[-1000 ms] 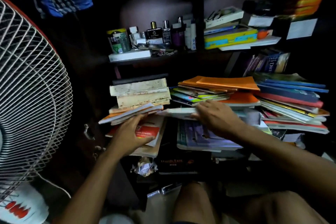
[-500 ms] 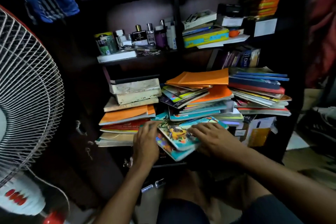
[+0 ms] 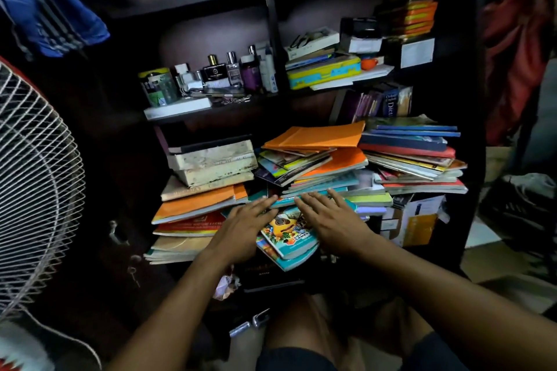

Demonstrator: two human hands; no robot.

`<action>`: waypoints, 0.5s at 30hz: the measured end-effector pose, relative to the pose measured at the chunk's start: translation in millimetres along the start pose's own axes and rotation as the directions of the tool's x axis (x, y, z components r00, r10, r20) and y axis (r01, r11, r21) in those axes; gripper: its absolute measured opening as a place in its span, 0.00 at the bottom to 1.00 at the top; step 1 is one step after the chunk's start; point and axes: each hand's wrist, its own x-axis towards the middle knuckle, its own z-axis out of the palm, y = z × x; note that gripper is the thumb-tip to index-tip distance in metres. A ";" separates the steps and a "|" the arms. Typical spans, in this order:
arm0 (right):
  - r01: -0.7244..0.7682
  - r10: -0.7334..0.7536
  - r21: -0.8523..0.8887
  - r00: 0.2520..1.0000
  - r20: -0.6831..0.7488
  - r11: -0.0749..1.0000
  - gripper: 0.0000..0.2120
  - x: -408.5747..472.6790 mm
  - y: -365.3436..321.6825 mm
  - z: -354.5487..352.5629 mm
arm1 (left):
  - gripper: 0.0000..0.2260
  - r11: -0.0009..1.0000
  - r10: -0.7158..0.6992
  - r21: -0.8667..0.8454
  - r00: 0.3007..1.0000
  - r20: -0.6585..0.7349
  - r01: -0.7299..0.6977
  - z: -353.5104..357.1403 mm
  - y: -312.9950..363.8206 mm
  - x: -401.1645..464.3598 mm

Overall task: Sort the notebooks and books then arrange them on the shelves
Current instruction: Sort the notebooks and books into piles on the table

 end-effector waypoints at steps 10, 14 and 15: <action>0.107 -0.031 0.298 0.968 -0.250 0.949 0.31 0.6 32.9 -51.9 | 0.17 0.969 0.188 -0.029 0.811 -0.554 -0.244 -65.2 2.8 7.2; 0.071 0.047 0.313 0.935 -0.353 0.947 0.26 6.6 53.6 -97.0 | 0.21 0.932 0.035 -0.274 0.811 -0.584 -0.237 -98.5 18.0 18.5; 0.073 0.057 0.333 0.929 -0.365 0.940 0.24 6.9 56.4 -107.6 | 0.23 0.916 -0.019 -0.339 0.818 -0.575 -0.216 -105.3 20.6 20.7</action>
